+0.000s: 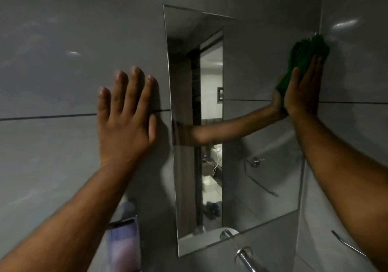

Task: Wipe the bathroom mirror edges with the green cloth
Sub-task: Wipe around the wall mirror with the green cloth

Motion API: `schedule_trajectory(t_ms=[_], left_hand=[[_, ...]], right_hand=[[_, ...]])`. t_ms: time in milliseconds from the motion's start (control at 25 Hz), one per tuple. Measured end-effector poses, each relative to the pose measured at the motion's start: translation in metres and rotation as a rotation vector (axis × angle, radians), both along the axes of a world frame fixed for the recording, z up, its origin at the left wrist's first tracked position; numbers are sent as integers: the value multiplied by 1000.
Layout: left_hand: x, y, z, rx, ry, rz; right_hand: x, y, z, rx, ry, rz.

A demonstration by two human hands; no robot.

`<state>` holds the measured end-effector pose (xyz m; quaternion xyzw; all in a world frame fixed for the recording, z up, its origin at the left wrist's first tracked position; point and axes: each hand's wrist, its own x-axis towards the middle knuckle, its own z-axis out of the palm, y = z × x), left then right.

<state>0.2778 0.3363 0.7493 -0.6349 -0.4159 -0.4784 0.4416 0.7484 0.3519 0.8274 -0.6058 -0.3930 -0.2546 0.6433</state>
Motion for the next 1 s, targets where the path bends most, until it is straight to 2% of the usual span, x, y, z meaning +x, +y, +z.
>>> schedule_trajectory(t_ms=[240,400,520,720,1000], left_hand=[[0,0,-1,-6,-13,6],[0,2,-1,-20,-18,15],[-2,4,-1,-15,-14,45],[1,6,-1,8,-14,93],[2,1,3,-30,-6,131]], right_hand=[[1,-8,-183,-41,13,31],[-8,-20,-317,-126,116,64],[-18,-27,-389,-183,207,55],[-19,-25,-417,-164,241,57],[-35,-55,-390,-133,360,7]])
